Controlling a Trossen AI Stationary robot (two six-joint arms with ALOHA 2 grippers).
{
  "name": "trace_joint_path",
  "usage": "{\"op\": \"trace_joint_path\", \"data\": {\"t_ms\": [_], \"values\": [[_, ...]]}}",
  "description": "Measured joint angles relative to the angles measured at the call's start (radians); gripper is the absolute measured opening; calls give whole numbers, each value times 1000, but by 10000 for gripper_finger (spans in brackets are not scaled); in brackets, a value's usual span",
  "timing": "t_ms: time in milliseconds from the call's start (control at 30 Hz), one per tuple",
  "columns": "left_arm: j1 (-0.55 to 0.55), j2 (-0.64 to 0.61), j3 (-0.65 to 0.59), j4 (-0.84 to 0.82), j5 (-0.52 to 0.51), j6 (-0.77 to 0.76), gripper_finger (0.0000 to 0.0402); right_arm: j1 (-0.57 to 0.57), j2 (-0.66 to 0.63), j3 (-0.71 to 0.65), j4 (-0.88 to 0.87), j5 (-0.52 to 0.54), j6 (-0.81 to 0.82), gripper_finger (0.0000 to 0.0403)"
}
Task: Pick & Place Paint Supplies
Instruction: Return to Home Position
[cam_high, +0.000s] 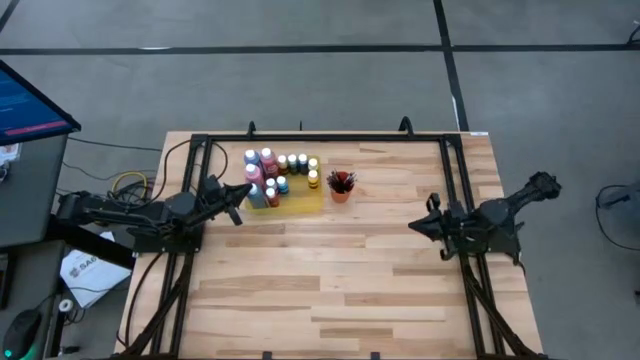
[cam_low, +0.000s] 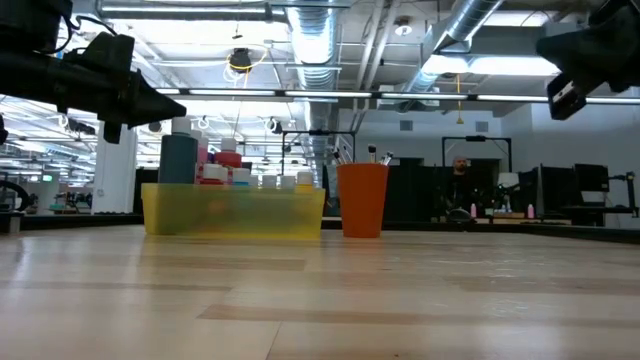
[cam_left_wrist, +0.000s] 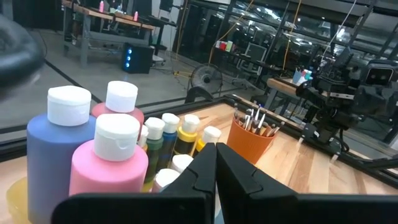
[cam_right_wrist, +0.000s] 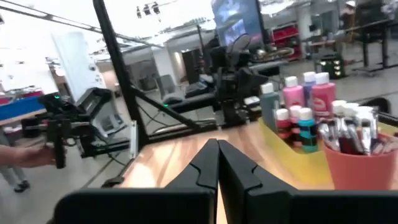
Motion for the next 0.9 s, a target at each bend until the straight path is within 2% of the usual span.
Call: {"op": "trace_joint_path", "data": {"t_ms": [167, 500, 900], "values": [[0, 0, 0, 4, 0, 0, 0, -82, 7, -9, 4, -105, 26, 0], [0, 0, 0, 5, 1, 0, 0, -198, 7, -10, -26, -72, 262, 0], [0, 0, 0, 9, 1, 0, 0, -207, 7, -10, -25, -72, 265, 0]]}}
